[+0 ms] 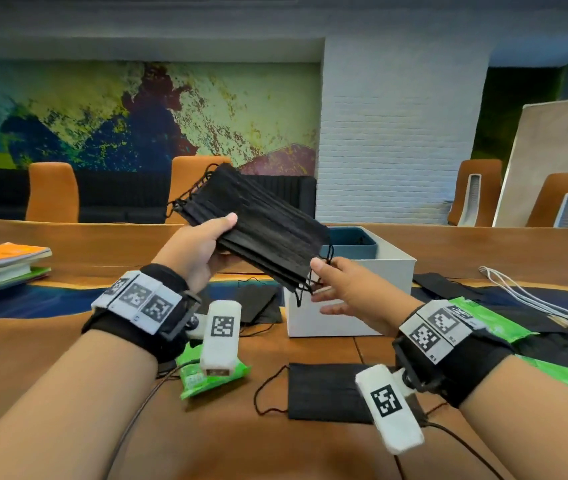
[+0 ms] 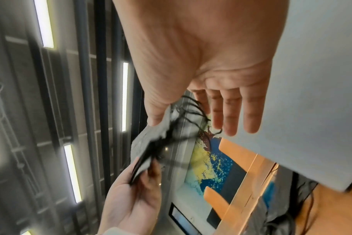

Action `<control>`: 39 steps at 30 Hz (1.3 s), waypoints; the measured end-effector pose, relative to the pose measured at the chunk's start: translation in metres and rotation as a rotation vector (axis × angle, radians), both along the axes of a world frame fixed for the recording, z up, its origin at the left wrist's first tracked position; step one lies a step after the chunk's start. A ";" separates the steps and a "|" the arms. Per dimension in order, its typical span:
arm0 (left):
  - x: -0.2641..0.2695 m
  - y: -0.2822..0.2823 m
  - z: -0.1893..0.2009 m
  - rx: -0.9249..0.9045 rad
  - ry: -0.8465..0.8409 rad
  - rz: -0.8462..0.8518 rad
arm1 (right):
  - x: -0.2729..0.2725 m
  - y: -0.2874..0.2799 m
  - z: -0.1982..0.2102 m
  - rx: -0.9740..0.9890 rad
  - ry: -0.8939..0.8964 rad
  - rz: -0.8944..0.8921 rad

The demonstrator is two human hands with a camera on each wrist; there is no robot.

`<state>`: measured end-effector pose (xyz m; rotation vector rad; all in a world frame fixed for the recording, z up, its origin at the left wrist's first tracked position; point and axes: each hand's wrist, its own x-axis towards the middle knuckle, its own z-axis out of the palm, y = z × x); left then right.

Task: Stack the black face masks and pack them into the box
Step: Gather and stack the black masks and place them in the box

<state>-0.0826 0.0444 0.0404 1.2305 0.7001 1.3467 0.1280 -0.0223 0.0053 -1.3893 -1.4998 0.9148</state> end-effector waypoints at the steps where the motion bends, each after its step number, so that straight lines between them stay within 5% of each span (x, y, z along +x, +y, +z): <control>1: 0.005 -0.002 0.004 -0.007 -0.038 0.008 | -0.004 -0.004 0.003 -0.026 0.060 0.022; 7: 0.036 -0.027 0.021 0.018 -0.118 -0.024 | -0.018 -0.020 0.025 0.009 0.518 0.102; 13: 0.055 -0.045 0.020 -0.039 -0.072 -0.042 | -0.007 -0.033 0.046 0.063 0.826 -0.012; 22: 0.073 -0.040 0.012 -0.037 0.173 -0.174 | 0.030 -0.022 0.053 0.077 0.733 -0.234; 28: 0.076 -0.002 0.019 0.023 0.310 -0.084 | 0.065 0.014 0.084 0.133 0.812 -0.227; 34: 0.080 0.060 0.004 -0.170 0.578 0.006 | 0.101 0.069 0.108 0.116 0.786 -0.280; 39: 0.086 0.088 -0.014 -0.492 0.583 -0.299 | 0.122 0.128 0.115 0.039 0.673 -0.313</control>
